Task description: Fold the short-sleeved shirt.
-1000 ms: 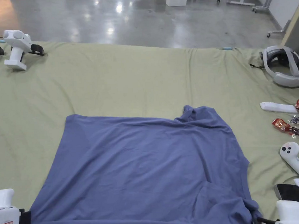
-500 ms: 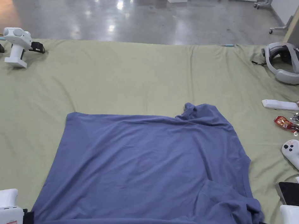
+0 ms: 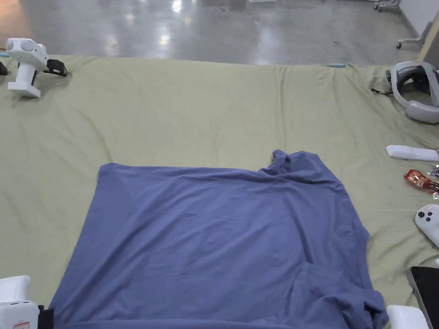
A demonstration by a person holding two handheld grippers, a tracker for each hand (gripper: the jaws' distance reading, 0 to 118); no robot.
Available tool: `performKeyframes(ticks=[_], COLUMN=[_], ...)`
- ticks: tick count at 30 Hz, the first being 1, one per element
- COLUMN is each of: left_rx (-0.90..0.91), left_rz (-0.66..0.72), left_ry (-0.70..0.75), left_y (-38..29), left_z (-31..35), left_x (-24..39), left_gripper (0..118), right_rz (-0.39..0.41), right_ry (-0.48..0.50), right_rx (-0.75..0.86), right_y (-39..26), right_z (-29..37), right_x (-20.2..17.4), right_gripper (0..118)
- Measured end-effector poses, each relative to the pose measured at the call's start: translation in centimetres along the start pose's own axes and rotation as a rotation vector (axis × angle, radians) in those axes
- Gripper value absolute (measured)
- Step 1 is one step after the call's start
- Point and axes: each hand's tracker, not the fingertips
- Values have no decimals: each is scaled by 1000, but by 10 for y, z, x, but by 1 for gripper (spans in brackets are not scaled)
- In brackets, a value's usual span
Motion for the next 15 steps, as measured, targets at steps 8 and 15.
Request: performKeyframes(ticks=[8,15], left_rx=[29,115], left_rz=[8,70], left_ry=[-6,-74], left_y=[0,25], left_z=[4,23], left_x=[1,-3], left_gripper=[9,9], right_rz=[101,101], right_ry=[-74,-90], right_rx=[58,193], right_y=[-1,24], right_z=[17,51], right_x=[-8,-5], right_gripper=[8,8])
